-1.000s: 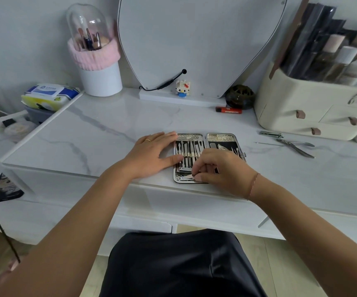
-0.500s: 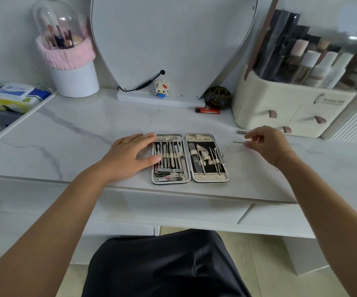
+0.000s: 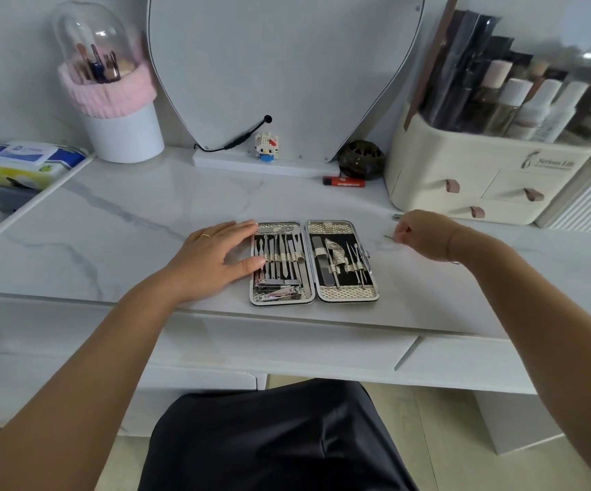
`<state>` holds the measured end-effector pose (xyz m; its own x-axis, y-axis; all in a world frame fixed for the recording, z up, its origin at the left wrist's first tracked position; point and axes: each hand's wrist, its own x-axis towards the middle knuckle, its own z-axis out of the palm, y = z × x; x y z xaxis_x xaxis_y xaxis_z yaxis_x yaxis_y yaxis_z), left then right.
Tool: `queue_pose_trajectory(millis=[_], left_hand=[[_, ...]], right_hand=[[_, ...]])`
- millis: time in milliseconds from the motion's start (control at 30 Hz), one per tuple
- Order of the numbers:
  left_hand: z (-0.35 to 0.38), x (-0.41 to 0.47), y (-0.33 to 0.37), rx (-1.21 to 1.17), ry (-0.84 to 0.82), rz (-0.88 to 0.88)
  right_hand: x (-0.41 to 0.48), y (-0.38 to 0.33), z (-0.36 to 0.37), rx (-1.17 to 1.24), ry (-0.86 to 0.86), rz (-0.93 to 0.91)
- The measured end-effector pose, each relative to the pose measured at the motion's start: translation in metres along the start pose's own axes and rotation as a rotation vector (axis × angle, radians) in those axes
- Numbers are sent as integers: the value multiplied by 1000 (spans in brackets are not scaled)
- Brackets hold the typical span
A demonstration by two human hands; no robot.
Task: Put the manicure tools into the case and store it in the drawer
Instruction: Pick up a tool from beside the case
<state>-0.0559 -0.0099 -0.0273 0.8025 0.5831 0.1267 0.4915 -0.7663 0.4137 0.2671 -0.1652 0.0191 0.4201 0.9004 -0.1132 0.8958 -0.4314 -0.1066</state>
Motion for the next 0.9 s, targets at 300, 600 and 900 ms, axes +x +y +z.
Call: queue_pose_trajectory(millis=[300, 600, 900], left_hand=[[0, 1, 0, 0, -12, 1], [0, 1, -1, 4, -13, -5], [0, 0, -2, -2, -10, 3]], right_hand=[[-36, -20, -1, 1015, 161, -92], [-23, -57, 5, 1074, 94, -5], [-23, -67, 1, 902, 192, -30]])
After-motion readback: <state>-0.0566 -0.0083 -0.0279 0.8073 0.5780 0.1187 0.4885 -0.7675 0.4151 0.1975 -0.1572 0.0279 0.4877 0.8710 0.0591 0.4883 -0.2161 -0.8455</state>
